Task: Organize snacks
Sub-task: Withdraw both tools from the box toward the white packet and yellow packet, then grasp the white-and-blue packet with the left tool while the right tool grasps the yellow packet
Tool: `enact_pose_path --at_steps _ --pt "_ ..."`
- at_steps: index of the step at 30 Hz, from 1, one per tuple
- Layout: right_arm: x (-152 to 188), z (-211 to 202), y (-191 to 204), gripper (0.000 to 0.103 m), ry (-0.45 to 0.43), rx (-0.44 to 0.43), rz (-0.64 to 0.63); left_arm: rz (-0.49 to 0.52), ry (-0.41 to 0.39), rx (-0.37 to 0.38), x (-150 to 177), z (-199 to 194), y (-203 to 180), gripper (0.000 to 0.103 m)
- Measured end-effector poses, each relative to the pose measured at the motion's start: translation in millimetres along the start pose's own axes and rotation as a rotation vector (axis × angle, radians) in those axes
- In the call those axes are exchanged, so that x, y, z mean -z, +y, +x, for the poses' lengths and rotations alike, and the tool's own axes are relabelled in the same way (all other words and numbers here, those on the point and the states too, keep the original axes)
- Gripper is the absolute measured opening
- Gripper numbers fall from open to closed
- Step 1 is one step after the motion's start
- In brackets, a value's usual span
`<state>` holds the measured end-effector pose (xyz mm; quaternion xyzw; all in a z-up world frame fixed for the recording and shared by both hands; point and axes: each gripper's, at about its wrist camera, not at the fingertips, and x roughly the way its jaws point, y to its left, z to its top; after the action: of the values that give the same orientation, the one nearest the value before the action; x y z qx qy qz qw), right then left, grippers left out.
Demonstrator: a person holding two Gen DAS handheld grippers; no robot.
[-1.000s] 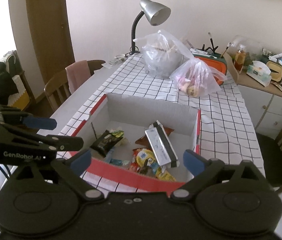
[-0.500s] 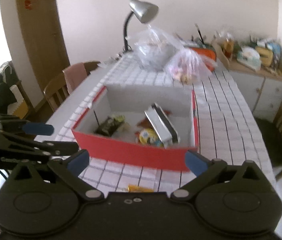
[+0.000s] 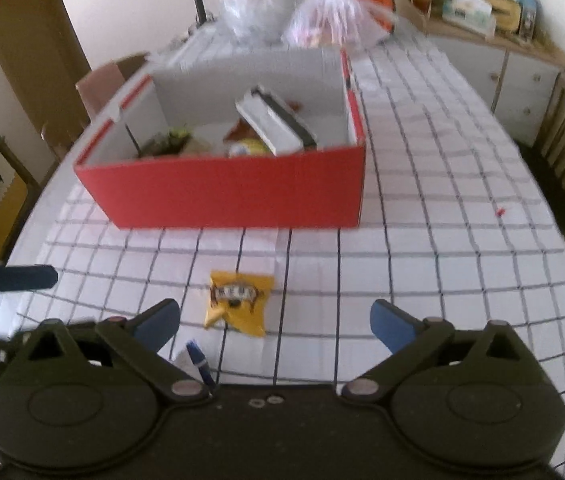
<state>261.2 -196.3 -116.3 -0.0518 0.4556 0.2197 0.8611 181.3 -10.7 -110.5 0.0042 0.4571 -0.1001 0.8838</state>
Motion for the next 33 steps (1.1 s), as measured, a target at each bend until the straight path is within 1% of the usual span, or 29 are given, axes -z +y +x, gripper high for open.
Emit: enact_pose_path --at_steps 4,7,10,13,17,23,27,33 --pt "9 18 0 0.101 0.054 -0.003 0.001 0.052 0.045 0.042 12 12 -15 0.071" --pt "14 28 0 0.101 0.082 -0.01 -0.001 0.091 0.077 0.059 20 21 -26 0.071" --pt "15 37 2 0.101 0.091 -0.021 -0.007 0.108 0.106 0.067 28 32 -32 0.071" --pt "14 46 5 0.1 0.106 -0.018 -0.026 0.119 0.129 0.048 34 44 -35 0.071" --pt "8 57 10 0.1 0.115 -0.014 -0.048 0.13 0.135 0.025 38 54 -37 0.071" --pt "4 73 21 0.1 0.135 -0.01 -0.091 0.175 0.143 0.003 39 63 -46 0.071" --pt "3 82 26 0.098 0.142 0.003 -0.106 0.184 0.146 -0.011 38 69 -48 0.072" --pt "4 92 34 0.092 0.147 0.037 -0.151 0.186 0.132 -0.007 39 68 -51 0.071"
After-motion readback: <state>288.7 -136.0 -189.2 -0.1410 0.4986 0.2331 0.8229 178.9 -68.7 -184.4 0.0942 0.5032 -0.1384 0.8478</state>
